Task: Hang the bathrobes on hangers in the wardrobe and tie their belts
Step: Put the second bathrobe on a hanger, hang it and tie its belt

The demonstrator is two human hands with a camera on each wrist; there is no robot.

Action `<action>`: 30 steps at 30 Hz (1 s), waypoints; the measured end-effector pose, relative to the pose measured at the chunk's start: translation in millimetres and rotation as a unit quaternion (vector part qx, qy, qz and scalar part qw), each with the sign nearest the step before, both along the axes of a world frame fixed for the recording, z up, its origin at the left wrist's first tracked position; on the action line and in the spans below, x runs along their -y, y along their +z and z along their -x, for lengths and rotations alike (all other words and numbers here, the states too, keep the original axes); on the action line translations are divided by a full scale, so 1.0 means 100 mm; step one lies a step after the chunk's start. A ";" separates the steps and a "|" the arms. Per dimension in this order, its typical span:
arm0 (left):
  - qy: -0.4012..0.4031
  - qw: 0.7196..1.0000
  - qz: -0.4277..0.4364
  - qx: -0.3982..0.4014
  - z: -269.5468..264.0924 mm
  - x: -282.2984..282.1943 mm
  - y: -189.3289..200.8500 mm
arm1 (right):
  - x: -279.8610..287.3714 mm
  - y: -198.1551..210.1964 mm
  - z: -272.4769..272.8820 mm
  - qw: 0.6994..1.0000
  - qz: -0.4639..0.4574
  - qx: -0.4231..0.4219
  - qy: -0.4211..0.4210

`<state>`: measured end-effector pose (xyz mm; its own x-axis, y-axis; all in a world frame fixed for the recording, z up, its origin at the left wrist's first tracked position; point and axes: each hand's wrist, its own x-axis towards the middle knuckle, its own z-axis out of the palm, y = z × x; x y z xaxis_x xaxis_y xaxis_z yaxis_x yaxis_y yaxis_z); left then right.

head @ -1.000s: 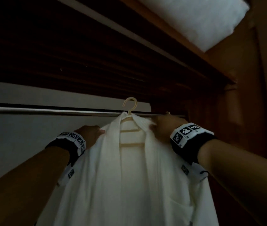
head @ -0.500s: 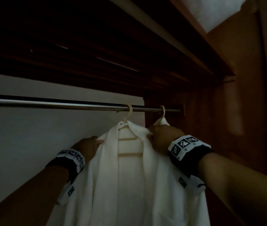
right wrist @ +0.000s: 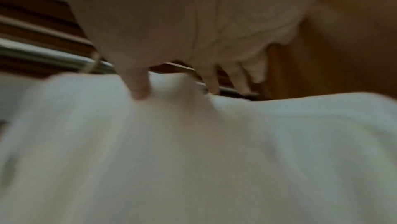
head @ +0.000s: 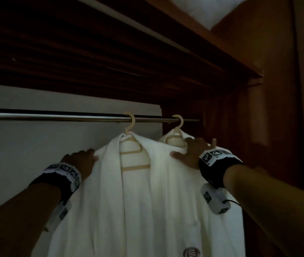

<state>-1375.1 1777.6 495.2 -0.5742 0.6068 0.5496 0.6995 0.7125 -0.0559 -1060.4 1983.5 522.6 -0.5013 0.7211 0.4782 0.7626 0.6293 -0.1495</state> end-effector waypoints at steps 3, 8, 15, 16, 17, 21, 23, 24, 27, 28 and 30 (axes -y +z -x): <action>-0.010 0.999 -0.049 0.016 -0.07 0.12 -0.14 | 0.23 -0.09 0.19 0.988 -0.047 -0.029 0.146; -0.065 0.986 -0.141 0.055 -0.11 0.44 -0.32 | 0.30 -0.27 0.40 0.982 -0.106 -0.031 0.155; -0.023 0.995 -0.093 -0.007 -0.39 0.59 -0.14 | 0.40 -0.13 0.64 0.990 -0.049 -0.009 0.128; -0.044 0.994 -0.102 -0.008 -0.45 0.54 -0.11 | 0.45 -0.13 0.69 0.989 -0.060 -0.014 0.132; -0.077 0.990 -0.118 -0.005 -0.51 0.46 -0.07 | 0.51 -0.12 0.76 0.987 -0.073 -0.025 0.139; -0.164 0.974 -0.154 0.015 -0.71 0.10 0.12 | 0.65 0.00 0.99 0.975 -0.095 -0.053 0.193; -0.170 0.970 -0.169 0.040 -0.69 0.00 0.20 | 0.64 0.05 1.01 0.968 -0.092 -0.067 0.225; -0.173 0.968 -0.176 0.049 -0.66 -0.04 0.22 | 0.62 0.05 1.01 0.966 -0.093 -0.080 0.226; -0.168 0.961 -0.214 0.054 -0.50 -0.14 0.27 | 0.62 0.08 1.04 0.971 -0.062 -0.136 0.188; -0.157 0.961 -0.221 0.056 -0.45 -0.18 0.31 | 0.64 0.13 1.07 0.972 -0.026 -0.155 0.176; -0.126 0.962 -0.226 0.088 -0.41 -0.25 0.43 | 0.69 0.24 1.12 0.970 0.042 -0.176 0.160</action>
<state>-1334.3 1802.5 538.1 -0.5483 0.4603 0.6982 0.8236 0.4422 0.3552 -1172.4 1914.5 546.5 -0.5228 0.5990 0.6066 0.4228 0.8001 -0.4256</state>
